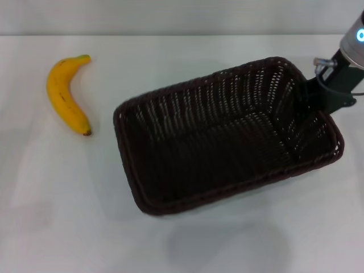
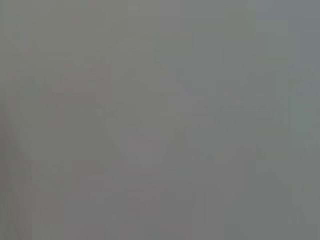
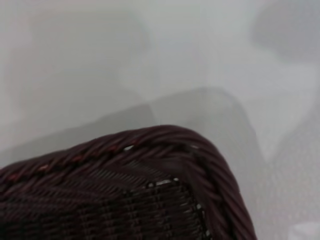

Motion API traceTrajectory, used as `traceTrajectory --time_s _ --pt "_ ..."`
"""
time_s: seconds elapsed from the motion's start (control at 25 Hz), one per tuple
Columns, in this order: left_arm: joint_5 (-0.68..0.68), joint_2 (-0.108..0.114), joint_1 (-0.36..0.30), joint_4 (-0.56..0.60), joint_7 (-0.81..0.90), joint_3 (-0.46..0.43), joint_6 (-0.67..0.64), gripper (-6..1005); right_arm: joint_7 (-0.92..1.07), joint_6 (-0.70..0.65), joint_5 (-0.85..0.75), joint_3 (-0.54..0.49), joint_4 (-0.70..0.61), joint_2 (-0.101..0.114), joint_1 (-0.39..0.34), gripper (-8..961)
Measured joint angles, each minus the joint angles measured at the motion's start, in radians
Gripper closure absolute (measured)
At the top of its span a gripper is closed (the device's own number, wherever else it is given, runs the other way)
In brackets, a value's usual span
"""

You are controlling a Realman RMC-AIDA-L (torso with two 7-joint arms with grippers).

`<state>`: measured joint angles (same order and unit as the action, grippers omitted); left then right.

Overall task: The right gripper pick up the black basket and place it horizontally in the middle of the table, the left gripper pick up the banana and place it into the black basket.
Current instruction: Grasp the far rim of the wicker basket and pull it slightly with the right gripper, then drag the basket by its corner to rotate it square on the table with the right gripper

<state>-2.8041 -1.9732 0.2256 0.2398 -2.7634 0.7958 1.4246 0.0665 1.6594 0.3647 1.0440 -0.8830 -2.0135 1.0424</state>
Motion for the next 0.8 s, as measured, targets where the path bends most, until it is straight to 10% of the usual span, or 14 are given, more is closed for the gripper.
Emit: traceTrajectory --time_s 0.8 --pt "0.005 0.018 0.061 0.001 0.013 -0.033 -0.04 122 0.216 0.157 0.035 0.016 -0.208 -0.002 -0.15 827"
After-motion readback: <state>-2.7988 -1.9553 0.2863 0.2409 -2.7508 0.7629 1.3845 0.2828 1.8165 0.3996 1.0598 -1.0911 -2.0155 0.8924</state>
